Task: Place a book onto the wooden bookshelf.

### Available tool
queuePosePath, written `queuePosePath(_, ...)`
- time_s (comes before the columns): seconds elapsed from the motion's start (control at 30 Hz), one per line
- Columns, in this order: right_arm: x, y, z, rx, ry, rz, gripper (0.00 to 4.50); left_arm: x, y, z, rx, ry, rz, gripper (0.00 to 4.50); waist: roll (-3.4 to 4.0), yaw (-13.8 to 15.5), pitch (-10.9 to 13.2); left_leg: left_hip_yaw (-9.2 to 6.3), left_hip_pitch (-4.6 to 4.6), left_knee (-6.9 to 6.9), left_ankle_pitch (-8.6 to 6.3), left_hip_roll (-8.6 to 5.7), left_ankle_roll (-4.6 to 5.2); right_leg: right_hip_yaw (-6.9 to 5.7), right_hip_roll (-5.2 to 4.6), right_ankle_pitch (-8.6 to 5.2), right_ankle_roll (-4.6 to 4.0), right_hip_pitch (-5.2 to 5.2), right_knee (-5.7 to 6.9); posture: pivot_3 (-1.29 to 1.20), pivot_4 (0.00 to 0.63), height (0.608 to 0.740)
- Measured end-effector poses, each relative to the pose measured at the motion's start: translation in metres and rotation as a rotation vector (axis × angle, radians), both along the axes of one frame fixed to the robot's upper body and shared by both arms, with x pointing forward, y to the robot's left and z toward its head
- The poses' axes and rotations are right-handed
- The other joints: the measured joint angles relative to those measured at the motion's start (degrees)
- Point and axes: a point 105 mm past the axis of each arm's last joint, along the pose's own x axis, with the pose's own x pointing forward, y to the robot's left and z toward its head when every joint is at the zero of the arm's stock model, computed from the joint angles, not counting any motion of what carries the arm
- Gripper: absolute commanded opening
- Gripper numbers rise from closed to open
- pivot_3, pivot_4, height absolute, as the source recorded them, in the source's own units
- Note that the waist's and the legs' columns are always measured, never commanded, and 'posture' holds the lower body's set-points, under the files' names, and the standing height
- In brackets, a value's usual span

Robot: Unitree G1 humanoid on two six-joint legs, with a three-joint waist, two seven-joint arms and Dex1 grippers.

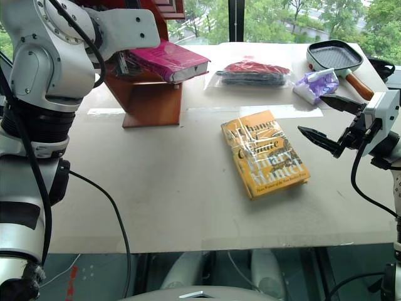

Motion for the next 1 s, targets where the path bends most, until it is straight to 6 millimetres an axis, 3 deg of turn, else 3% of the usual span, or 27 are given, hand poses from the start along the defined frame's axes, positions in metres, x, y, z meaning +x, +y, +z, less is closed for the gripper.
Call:
queuePosePath(0.07,0.001,-0.001,-0.001,0.002,0.002,-0.003,4.5,0.0,0.003,0.001,0.013,0.0,0.002,4.44,0.0,-0.14,0.0,0.01,0.02,0.0,0.0,0.0,0.0,0.01,0.0,0.0,0.0,0.0,0.02,0.0,0.15,0.74)
queuePosePath(0.17,0.0,-0.001,0.0,0.0,-0.007,-0.003,4.5,0.002,0.012,-0.004,0.032,0.005,0.018,3.68,0.0,-0.13,0.0,0.02,0.11,-0.01,0.0,0.01,0.01,0.02,0.0,0.0,0.0,0.05,0.04,0.0,0.15,0.74)
queuePosePath(0.27,0.0,0.0,0.0,0.001,-0.012,-0.007,4.5,0.007,0.021,-0.021,0.032,0.051,0.039,2.18,0.0,-0.06,0.0,0.02,0.11,0.0,-0.01,0.01,0.01,0.02,0.0,0.0,0.0,0.06,0.05,0.0,0.15,0.74)
queuePosePath(0.43,-0.003,0.004,0.002,-0.008,-0.024,-0.002,4.5,0.009,0.026,-0.017,0.036,0.015,0.038,0.02,-0.01,-0.06,0.0,0.05,0.15,0.0,-0.01,0.0,0.01,0.05,-0.01,0.0,0.0,0.08,0.06,0.0,0.15,0.74)
queuePosePath(0.7,-0.005,0.008,0.003,-0.01,-0.021,-0.003,4.5,0.009,0.033,-0.017,0.05,0.01,0.049,0.02,0.0,-0.3,0.0,0.15,0.34,-0.02,-0.03,0.03,0.06,0.15,0.02,0.0,0.0,0.19,0.09,0.0,0.15,0.74)
queuePosePath(0.9,-0.005,0.008,0.003,-0.01,-0.024,-0.01,4.5,0.003,0.071,-0.01,0.075,0.025,0.131,0.02,0.0,-0.41,0.0,0.19,0.38,-0.03,-0.04,0.05,0.06,0.17,0.03,0.0,0.0,0.2,0.12,0.0,0.15,0.74)
queuePosePath(1.0,-0.005,0.008,0.003,-0.01,-0.023,-0.008,4.5,-0.001,0.079,-0.009,0.106,0.041,0.128,0.02,-0.03,-0.52,0.02,0.22,0.38,-0.02,-0.04,0.06,0.06,0.2,0.03,0.0,0.0,0.19,0.11,0.0,0.15,0.74)
